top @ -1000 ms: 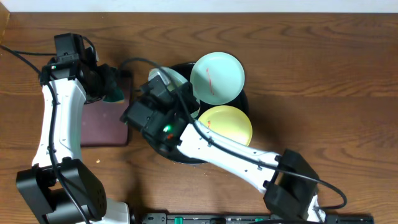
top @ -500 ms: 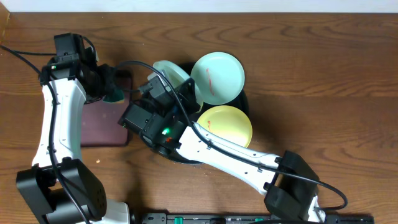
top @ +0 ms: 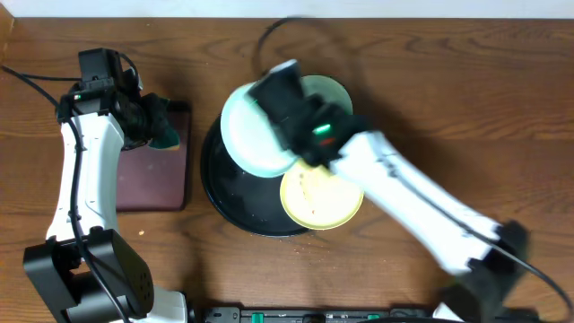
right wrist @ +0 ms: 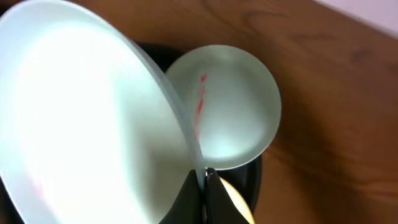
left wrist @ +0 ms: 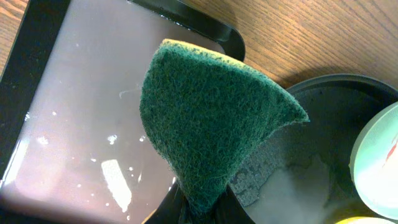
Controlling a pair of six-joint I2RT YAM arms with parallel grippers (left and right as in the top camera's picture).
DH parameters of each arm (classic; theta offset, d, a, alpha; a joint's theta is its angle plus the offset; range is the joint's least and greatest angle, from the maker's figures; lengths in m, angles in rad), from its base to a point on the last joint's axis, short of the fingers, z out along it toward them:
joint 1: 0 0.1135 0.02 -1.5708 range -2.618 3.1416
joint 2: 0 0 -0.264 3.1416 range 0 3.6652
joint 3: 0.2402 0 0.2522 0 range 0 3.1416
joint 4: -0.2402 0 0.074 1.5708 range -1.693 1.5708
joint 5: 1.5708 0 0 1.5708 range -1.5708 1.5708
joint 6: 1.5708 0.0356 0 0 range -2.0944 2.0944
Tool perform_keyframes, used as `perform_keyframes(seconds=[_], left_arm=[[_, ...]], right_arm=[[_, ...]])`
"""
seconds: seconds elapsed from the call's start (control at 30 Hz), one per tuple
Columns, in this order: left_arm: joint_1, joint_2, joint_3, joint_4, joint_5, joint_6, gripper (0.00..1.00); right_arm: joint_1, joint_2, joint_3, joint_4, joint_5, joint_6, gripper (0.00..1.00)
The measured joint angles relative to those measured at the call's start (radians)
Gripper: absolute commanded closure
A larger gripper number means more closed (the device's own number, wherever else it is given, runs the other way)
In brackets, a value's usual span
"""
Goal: Clean dirty plates on tray and stack at the side
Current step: 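Lift the pale green plate with the right gripper and carry it right, then set the pale green plate down on the table right of the tray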
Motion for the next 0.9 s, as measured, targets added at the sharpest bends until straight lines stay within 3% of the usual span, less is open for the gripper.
perform_keyframes(seconds=[0.37,0.9], left_arm=[[0.0,0.0,0.0,0.042,0.0,0.0,0.93],[-0.016,0.0,0.0,0.045,-0.024,0.0,0.93]], right_arm=[[-0.338,-0.102,0.0,-0.076,-0.472,0.011,0.99],[-0.531,-0.102,0.0,-0.151,-0.671,0.025,0.99]])
